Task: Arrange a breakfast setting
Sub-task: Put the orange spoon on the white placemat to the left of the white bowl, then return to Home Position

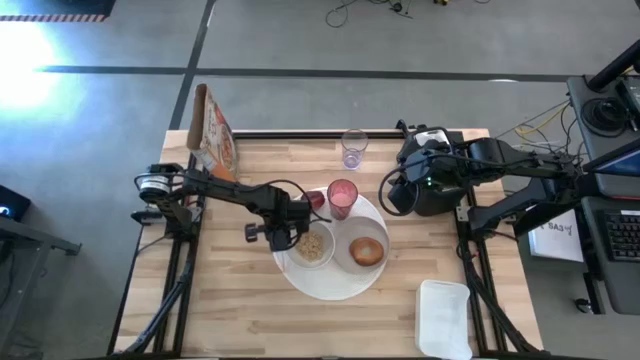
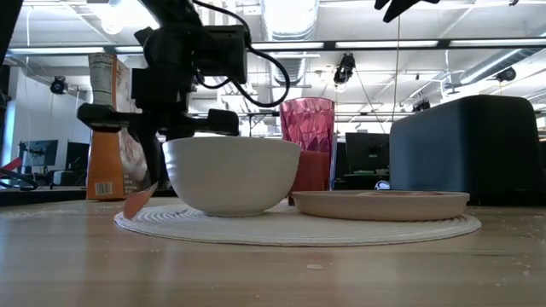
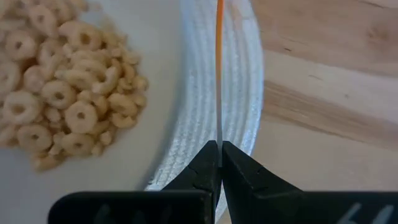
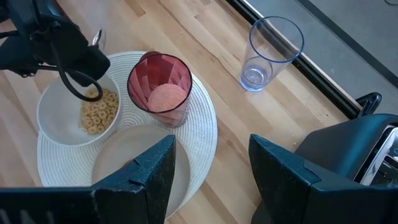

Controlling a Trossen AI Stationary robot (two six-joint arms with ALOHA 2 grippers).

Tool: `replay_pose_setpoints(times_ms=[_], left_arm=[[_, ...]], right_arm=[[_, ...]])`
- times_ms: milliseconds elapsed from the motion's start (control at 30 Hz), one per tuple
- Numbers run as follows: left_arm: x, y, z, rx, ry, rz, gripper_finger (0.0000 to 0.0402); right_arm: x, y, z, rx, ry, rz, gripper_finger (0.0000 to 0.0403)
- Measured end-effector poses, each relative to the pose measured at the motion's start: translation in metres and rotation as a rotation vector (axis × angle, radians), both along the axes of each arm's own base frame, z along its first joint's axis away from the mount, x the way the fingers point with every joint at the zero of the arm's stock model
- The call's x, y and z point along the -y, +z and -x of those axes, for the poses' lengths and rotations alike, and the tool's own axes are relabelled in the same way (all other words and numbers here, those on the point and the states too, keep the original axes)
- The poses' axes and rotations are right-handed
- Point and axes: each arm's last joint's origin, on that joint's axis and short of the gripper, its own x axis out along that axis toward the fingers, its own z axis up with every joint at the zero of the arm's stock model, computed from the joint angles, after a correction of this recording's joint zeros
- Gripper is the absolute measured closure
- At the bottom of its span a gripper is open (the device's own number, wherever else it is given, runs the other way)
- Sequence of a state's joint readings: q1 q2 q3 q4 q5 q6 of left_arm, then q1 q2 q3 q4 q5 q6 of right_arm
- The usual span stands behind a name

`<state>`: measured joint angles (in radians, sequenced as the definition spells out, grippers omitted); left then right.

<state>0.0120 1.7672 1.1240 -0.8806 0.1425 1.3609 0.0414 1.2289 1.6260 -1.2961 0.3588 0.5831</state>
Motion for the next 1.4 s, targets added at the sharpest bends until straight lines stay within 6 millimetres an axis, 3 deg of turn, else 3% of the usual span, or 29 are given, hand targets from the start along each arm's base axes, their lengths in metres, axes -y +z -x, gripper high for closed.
replay_pose_setpoints(times_ms=[200,467,833,967,1133,1267,1400], left_arm=[[0.0,-0.003,-0.005,0.046,0.155,0.011,0.0392],[0.0,-0.012,0.005,0.004,0.145,0.007,0.0334],[0.0,0.017,0.021,0.031,0.203,0.011,0.0277],[0.0,0.028,0.039,0.033,0.257,0.016,0.0276],[0.001,0.039,0.077,0.111,0.273,0.028,0.0276],[0.002,0.04,0.105,0.252,0.322,0.066,0.0276],[0.006,0.037,0.121,0.458,0.395,0.141,0.0276]], right_arm=[[0.0,0.0,0.0,0.0,0.0,0.0,0.0211],[0.0,0.0,0.0,0.0,0.0,0.0,0.0211],[0.0,0.0,0.0,0.0,0.0,0.0,0.0211],[0.0,0.0,0.0,0.0,0.0,0.0,0.0211],[0.0,0.0,0.0,0.001,0.0,0.0,0.0211],[0.0,0.0,0.0,0.001,0.0,0.0,0.0211],[0.0,0.0,0.0,0.001,0.0,0.0,0.0211]])
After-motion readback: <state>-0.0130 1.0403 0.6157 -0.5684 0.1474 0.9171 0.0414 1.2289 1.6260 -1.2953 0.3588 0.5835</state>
